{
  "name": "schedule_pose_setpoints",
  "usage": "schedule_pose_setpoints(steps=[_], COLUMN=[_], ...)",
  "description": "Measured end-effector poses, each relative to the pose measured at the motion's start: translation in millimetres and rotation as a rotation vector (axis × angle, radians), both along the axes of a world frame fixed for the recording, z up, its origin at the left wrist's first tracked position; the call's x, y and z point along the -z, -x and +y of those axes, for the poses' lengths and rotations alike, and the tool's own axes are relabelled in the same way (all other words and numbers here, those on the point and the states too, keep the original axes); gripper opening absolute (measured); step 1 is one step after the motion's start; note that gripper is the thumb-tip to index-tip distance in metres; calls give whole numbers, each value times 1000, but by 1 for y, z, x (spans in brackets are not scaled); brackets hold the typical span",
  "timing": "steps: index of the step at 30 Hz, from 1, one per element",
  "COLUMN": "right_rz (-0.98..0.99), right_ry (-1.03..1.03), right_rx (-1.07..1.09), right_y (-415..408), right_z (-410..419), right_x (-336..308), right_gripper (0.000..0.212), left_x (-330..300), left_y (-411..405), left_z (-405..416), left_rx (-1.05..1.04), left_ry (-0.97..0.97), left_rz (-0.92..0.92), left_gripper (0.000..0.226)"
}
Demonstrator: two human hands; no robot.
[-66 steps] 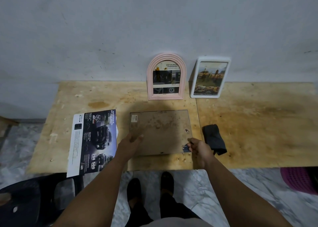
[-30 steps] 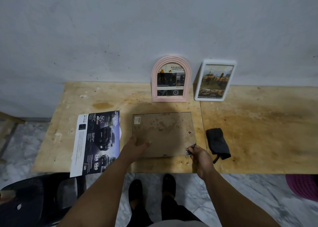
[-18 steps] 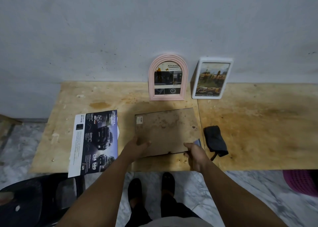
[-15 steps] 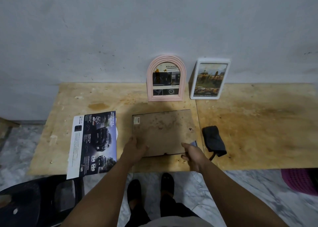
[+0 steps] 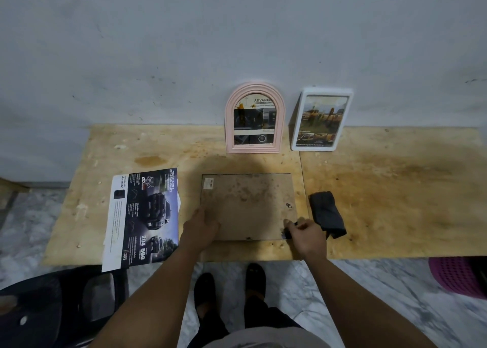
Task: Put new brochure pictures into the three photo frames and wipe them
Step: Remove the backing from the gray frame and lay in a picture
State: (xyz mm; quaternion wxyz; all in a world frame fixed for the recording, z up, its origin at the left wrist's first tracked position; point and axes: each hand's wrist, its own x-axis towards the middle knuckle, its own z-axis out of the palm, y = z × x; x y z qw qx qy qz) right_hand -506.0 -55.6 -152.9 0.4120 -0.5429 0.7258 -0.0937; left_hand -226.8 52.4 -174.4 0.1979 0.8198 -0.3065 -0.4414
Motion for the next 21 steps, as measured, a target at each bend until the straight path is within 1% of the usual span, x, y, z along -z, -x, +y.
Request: schedule_pose_setpoints(steps=[1,2,4,6,10,14,17,21], right_rz=[-10,-30,-55,-78,-95,-186,-210,-251], right_ry=[2,1,-7,3,18,-7,-66,-87], right_rx=[9,-2,-47,-59,58,193,222,283], right_y=[1,-1,-4,-7,-6,-5,-1,6], right_z=[-4,-7,-11,-11,-13,-20,-24,-32], right_x=[-2,-4,-7,-11,-3,9,17,27], right_gripper=[35,35,45,40,25,21,21,20], left_x=[1,1,2,2,3,3,3,2], left_y=[-1,-3,-6,-8,-10,-11,-11,-10], left_z=[0,0,0,1,2,3,3,5], left_rx=[-2,-9,-24,-32,-19,4,13,-4], left_ry=[4,6,2,-3,-10,-14,-21,-8], left_rz=[5,11,24,33,40,17,-8,8], left_gripper=[80,79,79,80,83,83,83,86])
